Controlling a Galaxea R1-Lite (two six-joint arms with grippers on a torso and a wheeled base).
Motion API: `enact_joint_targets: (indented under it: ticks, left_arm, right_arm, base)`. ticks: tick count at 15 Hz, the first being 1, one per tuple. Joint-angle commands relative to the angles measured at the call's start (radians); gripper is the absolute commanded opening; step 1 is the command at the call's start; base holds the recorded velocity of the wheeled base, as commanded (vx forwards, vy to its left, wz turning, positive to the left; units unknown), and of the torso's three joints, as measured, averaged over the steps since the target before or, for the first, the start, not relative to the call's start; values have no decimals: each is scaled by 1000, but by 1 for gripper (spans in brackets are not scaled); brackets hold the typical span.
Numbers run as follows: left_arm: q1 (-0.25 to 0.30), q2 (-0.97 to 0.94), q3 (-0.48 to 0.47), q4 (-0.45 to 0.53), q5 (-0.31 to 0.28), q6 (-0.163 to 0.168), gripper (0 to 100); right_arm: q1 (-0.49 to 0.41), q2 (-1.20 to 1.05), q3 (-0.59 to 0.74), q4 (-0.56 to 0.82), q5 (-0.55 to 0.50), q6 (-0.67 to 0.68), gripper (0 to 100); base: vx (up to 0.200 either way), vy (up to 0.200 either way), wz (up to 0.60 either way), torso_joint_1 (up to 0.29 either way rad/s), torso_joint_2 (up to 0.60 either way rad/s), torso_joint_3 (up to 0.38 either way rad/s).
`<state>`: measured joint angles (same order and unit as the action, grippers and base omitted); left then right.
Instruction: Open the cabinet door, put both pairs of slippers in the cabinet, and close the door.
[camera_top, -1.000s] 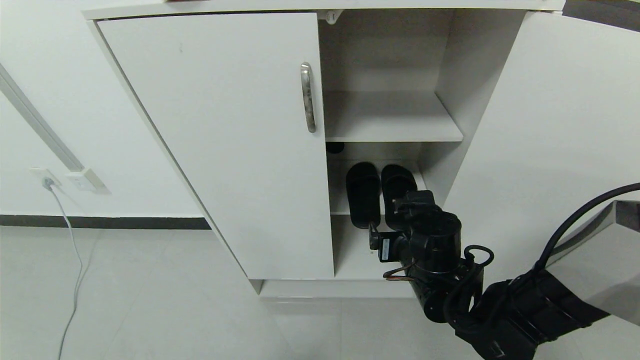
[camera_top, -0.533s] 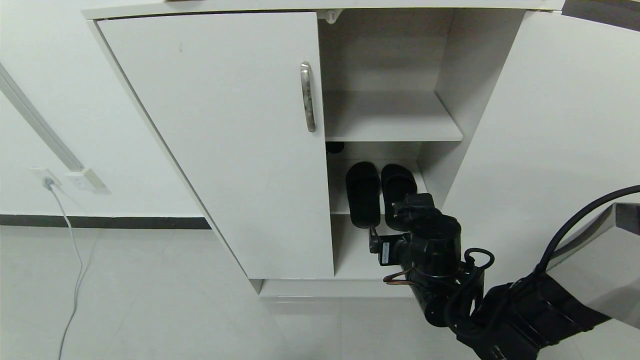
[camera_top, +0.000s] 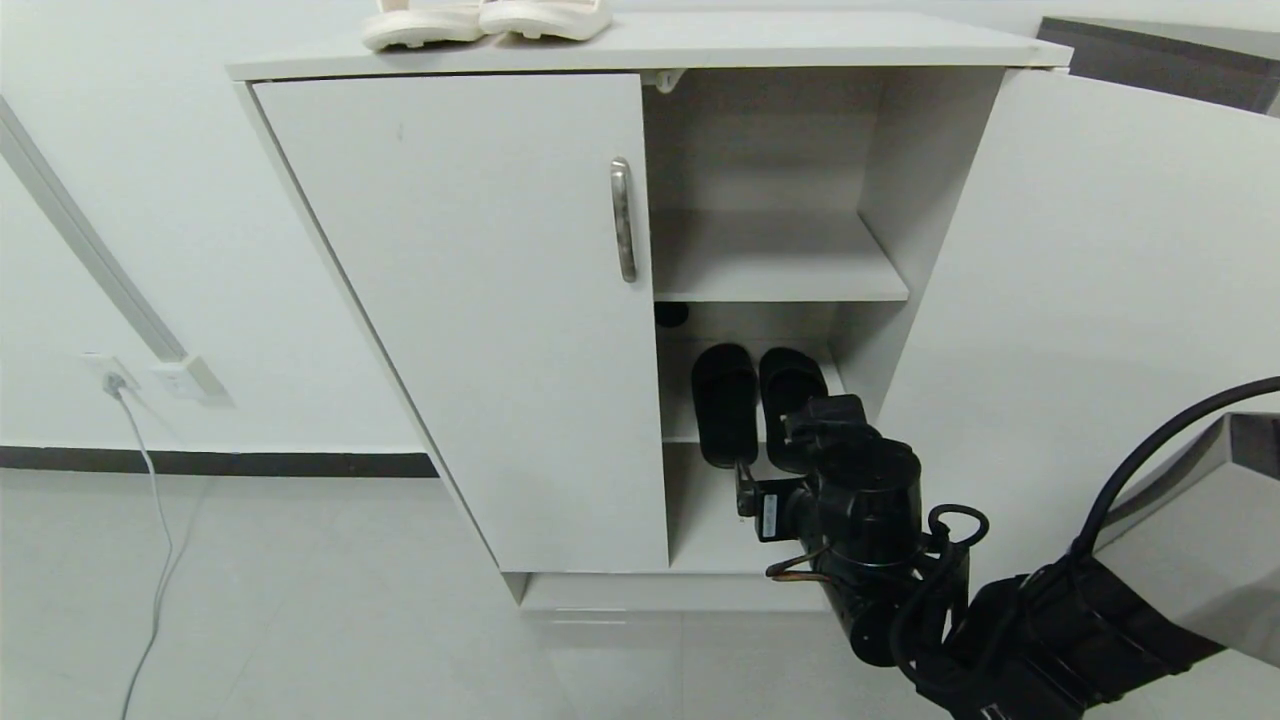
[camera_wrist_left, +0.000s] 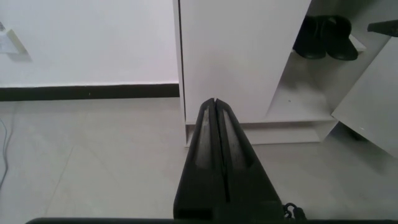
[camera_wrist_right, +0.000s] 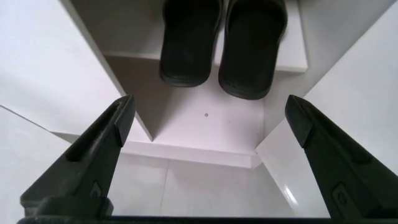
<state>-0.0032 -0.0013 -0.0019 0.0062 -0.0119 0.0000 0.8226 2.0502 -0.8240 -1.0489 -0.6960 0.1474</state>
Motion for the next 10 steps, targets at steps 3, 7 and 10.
enact_joint_targets:
  ticks: [3,7,10]
  left_arm:
    - [0,1,0,0,0,2,0]
    - [0,1,0,0,1,2,0]
    - [0,1,0,0,0,2,0]
  right_arm:
    - [3,-1,8,0,-2,0,100]
    - [3,1,20,-36,-2,-12,100]
    - [3,1,22,-36,0,-12,100]
  base:
    - [0,0,0,2,4,170]
    - [0,0,0,2,2,19]
    - [0,0,0,0,0,0]
